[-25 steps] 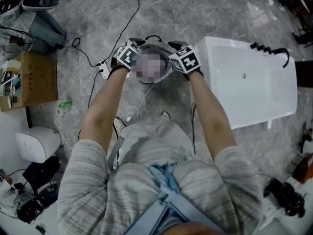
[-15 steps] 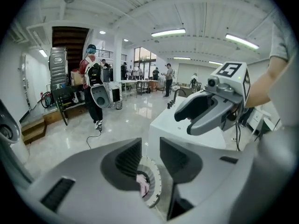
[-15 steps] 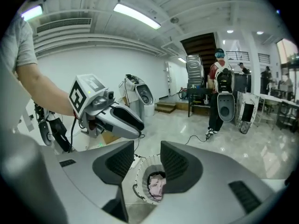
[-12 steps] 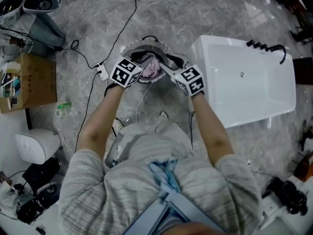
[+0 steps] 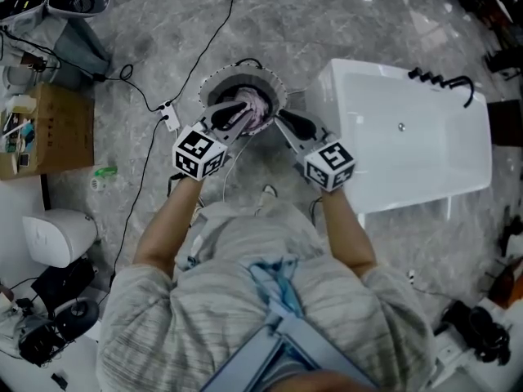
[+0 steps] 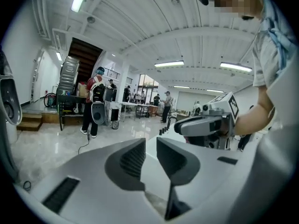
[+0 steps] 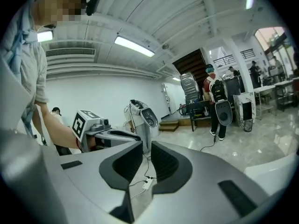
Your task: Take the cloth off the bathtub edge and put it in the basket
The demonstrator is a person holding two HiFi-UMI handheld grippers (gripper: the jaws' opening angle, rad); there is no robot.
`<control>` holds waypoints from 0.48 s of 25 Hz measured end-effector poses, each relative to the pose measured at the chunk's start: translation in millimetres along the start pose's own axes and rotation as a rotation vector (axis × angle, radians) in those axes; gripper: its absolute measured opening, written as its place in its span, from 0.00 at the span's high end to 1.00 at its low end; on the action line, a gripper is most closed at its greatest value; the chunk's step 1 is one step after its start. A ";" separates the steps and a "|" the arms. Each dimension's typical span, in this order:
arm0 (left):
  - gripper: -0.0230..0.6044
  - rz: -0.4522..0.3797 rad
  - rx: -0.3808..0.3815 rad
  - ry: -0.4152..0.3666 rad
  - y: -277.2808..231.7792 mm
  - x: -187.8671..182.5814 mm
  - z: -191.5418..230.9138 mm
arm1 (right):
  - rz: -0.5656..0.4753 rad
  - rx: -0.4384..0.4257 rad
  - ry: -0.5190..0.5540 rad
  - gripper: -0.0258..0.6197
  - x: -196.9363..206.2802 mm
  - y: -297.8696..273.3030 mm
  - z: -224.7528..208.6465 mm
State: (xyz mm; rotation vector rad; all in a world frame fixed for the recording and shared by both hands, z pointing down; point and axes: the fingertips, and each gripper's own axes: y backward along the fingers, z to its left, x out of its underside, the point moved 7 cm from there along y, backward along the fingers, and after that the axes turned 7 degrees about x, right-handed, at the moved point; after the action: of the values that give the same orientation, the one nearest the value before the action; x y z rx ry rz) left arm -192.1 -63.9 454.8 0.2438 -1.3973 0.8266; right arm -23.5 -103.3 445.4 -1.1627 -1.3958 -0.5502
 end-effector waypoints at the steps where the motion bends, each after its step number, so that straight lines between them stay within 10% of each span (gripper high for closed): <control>1: 0.84 -0.019 -0.008 0.002 4.1 -2.6 -5.5 | -0.010 -0.006 0.001 0.88 -2.0 7.6 2.1; 12: 0.96 -0.180 -0.094 0.030 43.4 -22.0 -59.2 | -0.103 -0.049 0.086 0.95 -19.5 68.4 11.2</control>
State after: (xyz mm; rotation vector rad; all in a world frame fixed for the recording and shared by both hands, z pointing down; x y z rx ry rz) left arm -173.2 -5.4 408.9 0.2790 -1.3606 0.6122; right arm 27.4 -73.0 404.5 -1.0974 -1.3802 -0.7030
